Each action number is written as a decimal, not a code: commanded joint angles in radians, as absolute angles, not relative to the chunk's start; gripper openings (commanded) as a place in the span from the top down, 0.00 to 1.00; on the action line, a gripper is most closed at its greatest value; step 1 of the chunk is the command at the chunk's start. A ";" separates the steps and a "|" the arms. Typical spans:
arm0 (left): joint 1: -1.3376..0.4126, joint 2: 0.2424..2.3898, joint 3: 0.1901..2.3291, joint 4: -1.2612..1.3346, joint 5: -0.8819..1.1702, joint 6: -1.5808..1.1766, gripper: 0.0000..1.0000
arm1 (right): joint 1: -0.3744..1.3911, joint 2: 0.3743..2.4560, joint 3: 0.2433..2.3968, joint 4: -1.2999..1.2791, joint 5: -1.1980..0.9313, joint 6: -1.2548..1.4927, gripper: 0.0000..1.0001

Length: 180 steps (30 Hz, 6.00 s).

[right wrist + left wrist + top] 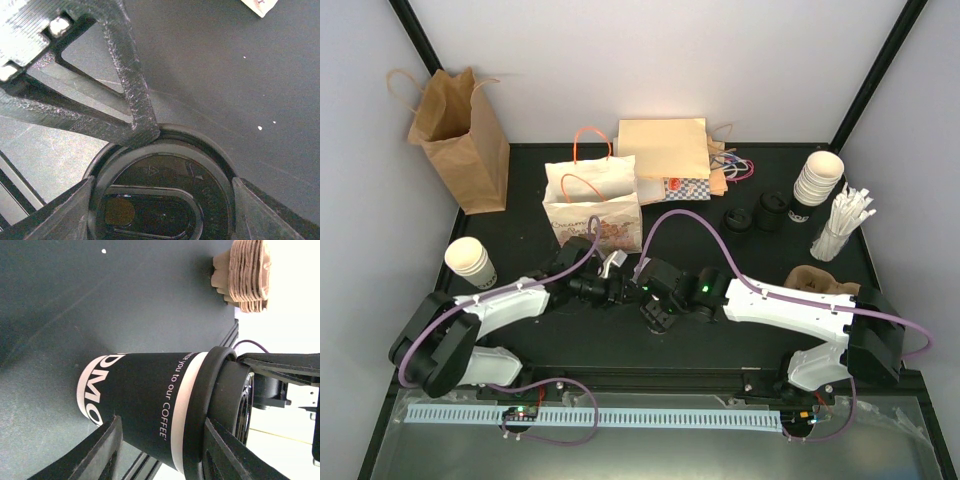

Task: Pack the takeout coffee

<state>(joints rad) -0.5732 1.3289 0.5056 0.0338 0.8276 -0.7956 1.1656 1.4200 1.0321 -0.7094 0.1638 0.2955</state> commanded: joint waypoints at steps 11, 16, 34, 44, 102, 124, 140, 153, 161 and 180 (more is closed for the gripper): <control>-0.672 1.287 0.558 -0.182 0.538 -0.776 0.54 | 1.213 1.504 1.028 -0.808 0.144 0.331 0.35; -0.674 1.287 0.595 -0.221 0.521 -0.753 0.54 | 1.212 1.505 1.077 -0.824 0.121 0.336 0.34; -0.703 1.287 0.672 -0.265 0.511 -0.740 0.54 | 1.210 1.494 1.157 -0.901 0.157 0.368 0.13; -0.703 1.216 0.692 -0.217 0.549 -0.781 0.50 | 1.204 1.459 1.183 -0.936 0.181 0.394 0.11; -0.428 0.929 0.757 -0.590 0.453 -0.571 0.40 | 1.160 1.567 1.276 -1.065 0.123 0.486 0.08; -0.420 0.930 0.761 -0.613 0.442 -0.554 0.40 | 1.162 1.618 1.321 -1.098 0.133 0.457 0.19; -0.420 0.918 0.770 -0.637 0.422 -0.540 0.40 | 1.163 1.620 1.349 -1.138 0.149 0.467 0.24; -0.370 0.841 0.913 -0.817 0.242 -0.452 0.40 | 1.161 1.584 1.423 -1.177 0.210 0.455 0.23; -0.132 0.862 1.144 -0.975 0.214 -0.273 0.39 | 1.114 1.554 1.479 -1.200 0.253 0.438 0.24; -0.015 1.398 1.551 -0.962 0.308 -0.213 0.27 | 0.914 1.417 1.682 -1.263 0.310 0.330 0.28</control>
<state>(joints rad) -0.0208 1.3277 1.4921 -0.9123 0.2886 -0.2466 0.9157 1.4391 1.6474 -1.2297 0.2665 0.3557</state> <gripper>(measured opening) 0.730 0.738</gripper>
